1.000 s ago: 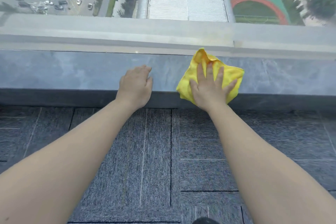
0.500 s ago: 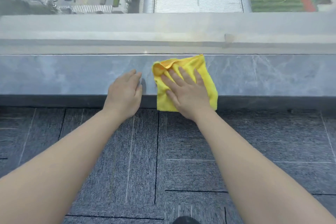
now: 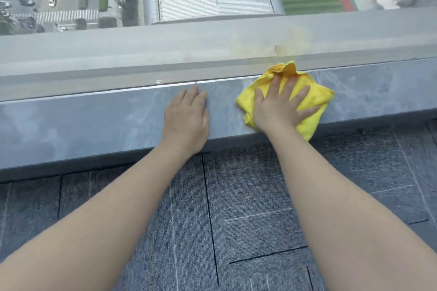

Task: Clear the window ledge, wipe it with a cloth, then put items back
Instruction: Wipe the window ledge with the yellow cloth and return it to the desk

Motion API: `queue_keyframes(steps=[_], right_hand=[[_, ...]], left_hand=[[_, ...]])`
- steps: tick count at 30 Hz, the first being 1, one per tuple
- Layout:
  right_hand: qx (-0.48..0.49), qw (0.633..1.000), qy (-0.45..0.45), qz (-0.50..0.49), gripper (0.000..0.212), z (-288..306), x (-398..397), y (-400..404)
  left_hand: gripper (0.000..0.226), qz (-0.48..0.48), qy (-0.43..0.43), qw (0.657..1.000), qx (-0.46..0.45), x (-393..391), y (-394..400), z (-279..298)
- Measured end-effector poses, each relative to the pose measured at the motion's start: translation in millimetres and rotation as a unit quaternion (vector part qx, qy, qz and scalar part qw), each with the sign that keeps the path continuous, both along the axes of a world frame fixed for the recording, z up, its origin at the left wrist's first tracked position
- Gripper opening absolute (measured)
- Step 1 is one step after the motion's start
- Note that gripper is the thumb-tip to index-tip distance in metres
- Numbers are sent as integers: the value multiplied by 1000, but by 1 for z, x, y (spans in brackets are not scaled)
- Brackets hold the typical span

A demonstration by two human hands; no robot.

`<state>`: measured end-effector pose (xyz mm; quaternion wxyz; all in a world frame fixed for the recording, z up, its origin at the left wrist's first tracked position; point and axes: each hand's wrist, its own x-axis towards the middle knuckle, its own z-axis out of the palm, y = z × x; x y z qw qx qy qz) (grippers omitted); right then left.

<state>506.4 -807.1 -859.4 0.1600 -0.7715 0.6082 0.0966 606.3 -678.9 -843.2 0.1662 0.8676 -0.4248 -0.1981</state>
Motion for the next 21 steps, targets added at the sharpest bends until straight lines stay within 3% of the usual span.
queue_keyframes(steps=[3,6,11,18,21], right_hand=[[4,1000,-3,10,62,1,21,24],[-8,991,-22,131,60,3,28,58],[13,941,-35,335,50,10,-9,60],[-1,941,-34,337,49,7,-47,11],[-23,949,-9,313,54,4,-69,-16]], left_hand=[[63,-15,18,1000,2,-1,9,1],[63,-34,39,999,-4,-2,16,4],[63,-18,45,998,-30,2,8,14],[47,-6,20,998,-54,-21,-25,5],[56,-4,2,999,-54,-42,-36,1]])
